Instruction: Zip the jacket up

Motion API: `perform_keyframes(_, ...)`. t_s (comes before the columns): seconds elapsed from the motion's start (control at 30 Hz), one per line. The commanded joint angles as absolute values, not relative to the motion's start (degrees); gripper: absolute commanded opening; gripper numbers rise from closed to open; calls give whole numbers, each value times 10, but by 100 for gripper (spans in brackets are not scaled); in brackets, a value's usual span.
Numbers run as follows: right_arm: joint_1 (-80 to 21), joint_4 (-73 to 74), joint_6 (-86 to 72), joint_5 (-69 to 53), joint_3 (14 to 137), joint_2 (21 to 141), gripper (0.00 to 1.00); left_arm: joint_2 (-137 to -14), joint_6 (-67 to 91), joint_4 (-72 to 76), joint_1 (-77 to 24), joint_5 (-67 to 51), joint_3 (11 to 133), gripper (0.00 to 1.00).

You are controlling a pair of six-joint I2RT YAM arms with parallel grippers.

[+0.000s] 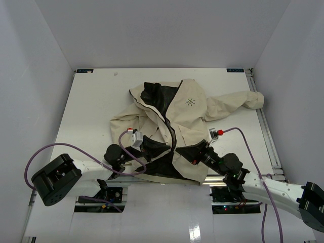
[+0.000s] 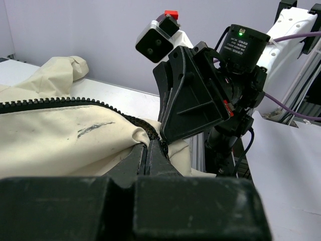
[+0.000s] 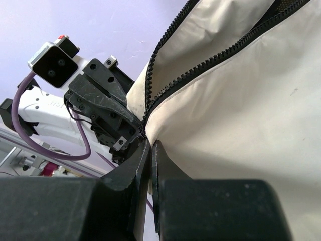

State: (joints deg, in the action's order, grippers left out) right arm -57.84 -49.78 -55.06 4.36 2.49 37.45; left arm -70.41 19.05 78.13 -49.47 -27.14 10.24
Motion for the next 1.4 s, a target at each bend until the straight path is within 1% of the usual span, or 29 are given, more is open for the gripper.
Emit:
perform_keyframes(0.0,-567,-607,-565,133,-48,362,8,-710,205,1044,-497,-340,106,0)
perform_keyframes(0.07,-567,-608,-565,132,-48,363,8,-716,206,1044,-497,-362,112,0)
perform_keyframes(0.1,-568,-609,-565,131,-48,363,8,-718,206,1043,-497,-370,114,4)
perform_keyframes(0.13,-568,-613,-562,130,-50,363,8,-720,207,1044,-497,-381,116,17)
perform_keyframes(0.17,-567,-615,-560,127,-51,362,8,-721,208,1044,-497,-390,118,22)
perform_keyframes(0.27,-567,-616,-559,126,-52,361,8,-722,210,1044,-497,-411,124,30)
perform_keyframes(0.3,-567,-615,-559,126,-53,360,8,-722,210,1044,-497,-420,126,28)
perform_keyframes(0.37,-568,-614,-561,126,-54,359,8,-723,209,1044,-497,-433,129,18)
perform_keyframes(0.43,-567,-610,-561,123,-51,358,8,-724,207,1044,-497,-430,132,3)
perform_keyframes(0.5,-567,-600,-557,112,-42,356,8,-725,204,1044,-497,-421,135,0)
perform_keyframes(0.6,-567,-579,-549,92,-34,348,8,-726,202,1044,-497,-398,135,0)
perform_keyframes(0.67,-568,-569,-548,85,-35,341,8,-728,205,1043,-497,-378,130,17)
perform_keyframes(0.73,-568,-551,-535,68,-31,334,8,-728,204,1044,-497,-366,127,29)
perform_keyframes(0.9,-567,-524,-512,43,-34,330,8,-717,207,1043,-498,-357,117,45)
perform_keyframes(1.07,-568,-509,-479,5,-35,335,8,-710,210,1043,-497,-344,102,50)
perform_keyframes(1.37,-567,-502,-459,5,-41,329,8,-700,220,1043,-497,-347,85,55)
